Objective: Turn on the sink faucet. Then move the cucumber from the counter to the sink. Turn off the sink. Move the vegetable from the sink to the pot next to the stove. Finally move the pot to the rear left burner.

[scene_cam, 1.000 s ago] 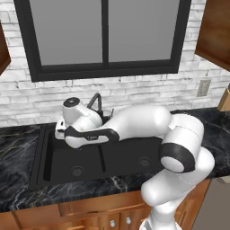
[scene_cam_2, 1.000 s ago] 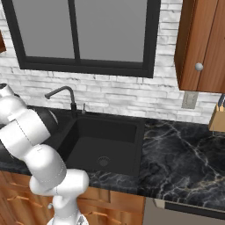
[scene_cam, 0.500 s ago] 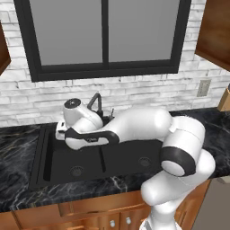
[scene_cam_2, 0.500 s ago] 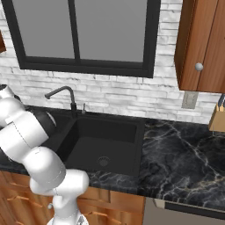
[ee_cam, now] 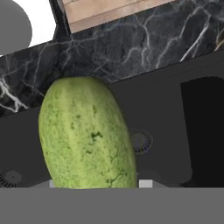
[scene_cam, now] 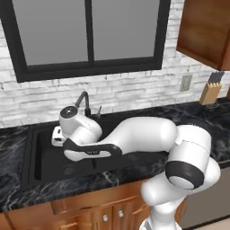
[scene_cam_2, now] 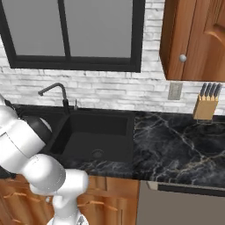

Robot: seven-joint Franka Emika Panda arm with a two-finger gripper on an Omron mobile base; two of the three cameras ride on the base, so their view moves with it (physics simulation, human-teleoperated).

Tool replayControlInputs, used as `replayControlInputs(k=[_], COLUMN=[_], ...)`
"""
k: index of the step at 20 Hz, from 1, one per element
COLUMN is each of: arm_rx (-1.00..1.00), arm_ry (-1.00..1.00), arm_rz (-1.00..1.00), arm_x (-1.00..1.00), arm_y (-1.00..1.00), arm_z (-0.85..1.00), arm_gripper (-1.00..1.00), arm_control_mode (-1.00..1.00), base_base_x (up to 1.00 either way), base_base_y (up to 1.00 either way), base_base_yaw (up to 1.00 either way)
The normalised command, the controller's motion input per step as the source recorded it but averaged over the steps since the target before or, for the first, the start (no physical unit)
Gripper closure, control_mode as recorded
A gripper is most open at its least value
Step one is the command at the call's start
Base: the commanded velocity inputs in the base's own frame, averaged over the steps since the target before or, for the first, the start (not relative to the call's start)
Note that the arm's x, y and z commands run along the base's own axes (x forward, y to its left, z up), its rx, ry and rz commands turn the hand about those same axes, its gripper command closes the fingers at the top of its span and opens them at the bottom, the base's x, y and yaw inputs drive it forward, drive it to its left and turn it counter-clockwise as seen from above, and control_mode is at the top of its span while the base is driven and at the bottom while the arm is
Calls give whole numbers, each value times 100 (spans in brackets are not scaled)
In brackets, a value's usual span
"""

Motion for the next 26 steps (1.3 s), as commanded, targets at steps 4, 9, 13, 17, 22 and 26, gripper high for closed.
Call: replayControlInputs(k=[4,9,13,17,22,26], arm_rx=[0,0,0,0,0,0], arm_ry=[0,0,0,0,0,0], arm_rz=[0,0,0,0,0,0], arm_x=[0,0,0,0,0,0], arm_y=[0,0,0,0,0,0], arm_z=[0,0,0,0,0,0], arm_gripper=[100,100,100,100,100,100], arm_control_mode=[100,100,100,100,100,100], base_base_x=[-6,0,-8,-13,-12,-5], base_base_y=[-18,-21,-17,-8,-19,-32], base_base_yaw=[-46,-56,-57,-58,-59,-59])
